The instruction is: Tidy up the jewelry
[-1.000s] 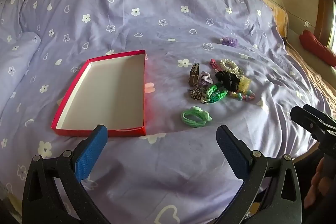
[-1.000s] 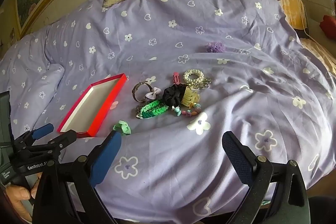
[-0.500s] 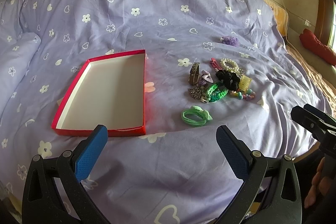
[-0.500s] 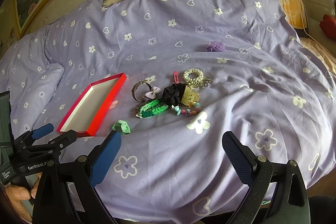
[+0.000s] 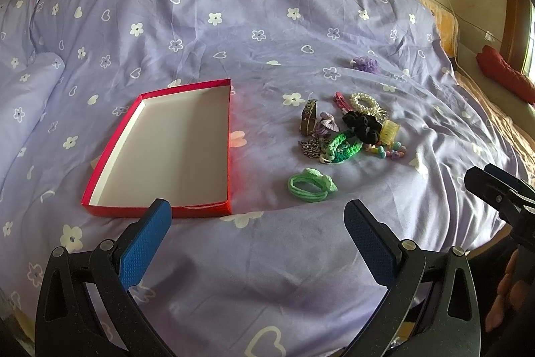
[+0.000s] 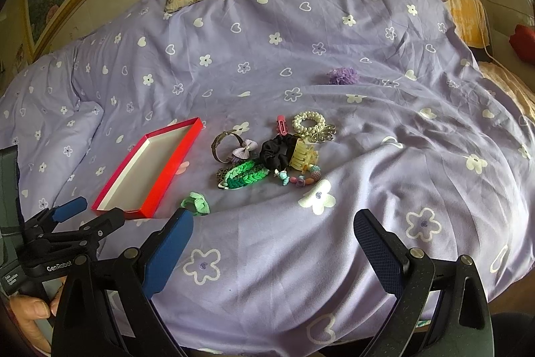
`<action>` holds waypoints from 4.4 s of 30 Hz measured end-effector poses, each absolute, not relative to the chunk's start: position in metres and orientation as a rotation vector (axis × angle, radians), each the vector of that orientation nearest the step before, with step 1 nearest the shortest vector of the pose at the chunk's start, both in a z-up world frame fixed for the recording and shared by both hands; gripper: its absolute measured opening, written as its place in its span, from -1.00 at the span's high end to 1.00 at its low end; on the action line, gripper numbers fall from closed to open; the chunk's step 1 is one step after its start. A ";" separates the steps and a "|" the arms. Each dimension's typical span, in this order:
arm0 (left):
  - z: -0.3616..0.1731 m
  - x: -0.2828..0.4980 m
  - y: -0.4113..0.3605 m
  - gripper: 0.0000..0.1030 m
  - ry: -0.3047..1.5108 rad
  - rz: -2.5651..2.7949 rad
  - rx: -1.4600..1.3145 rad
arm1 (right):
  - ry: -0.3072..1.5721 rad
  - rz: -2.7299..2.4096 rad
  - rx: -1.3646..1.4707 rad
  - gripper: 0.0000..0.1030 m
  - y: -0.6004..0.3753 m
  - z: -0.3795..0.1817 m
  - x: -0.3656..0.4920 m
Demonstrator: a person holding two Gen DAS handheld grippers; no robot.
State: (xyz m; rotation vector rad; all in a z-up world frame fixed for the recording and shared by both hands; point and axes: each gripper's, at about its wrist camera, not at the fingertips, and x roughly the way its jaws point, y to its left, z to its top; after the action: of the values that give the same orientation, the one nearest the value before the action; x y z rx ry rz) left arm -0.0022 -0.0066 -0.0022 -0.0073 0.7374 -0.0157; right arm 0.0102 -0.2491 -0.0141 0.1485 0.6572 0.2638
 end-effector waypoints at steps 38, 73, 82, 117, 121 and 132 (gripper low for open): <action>-0.021 0.042 -0.017 -1.00 0.813 -0.098 -0.001 | 0.690 0.284 0.179 -0.88 -0.251 -0.021 0.051; -0.063 0.103 -0.046 0.88 0.966 -0.294 -0.019 | 0.836 0.269 0.262 0.52 -0.259 -0.070 0.158; -0.045 0.092 -0.020 0.91 0.920 -0.281 -0.091 | 0.801 0.353 0.271 0.52 -0.245 -0.049 0.130; -0.042 0.066 0.167 0.91 0.851 0.060 -0.279 | 0.923 0.826 0.072 0.52 -0.014 -0.059 0.114; -0.051 0.072 0.181 0.91 0.875 0.079 -0.297 | 0.965 0.840 0.016 0.52 0.010 -0.072 0.122; -0.082 0.087 0.194 0.87 0.957 0.091 -0.315 | 1.039 0.859 -0.088 0.52 0.029 -0.091 0.128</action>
State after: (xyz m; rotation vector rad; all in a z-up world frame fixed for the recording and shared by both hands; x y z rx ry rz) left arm 0.0871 0.1944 -0.0825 -0.3145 0.9570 0.0912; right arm 0.1282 0.0285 -0.0911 -0.0881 1.0390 0.8587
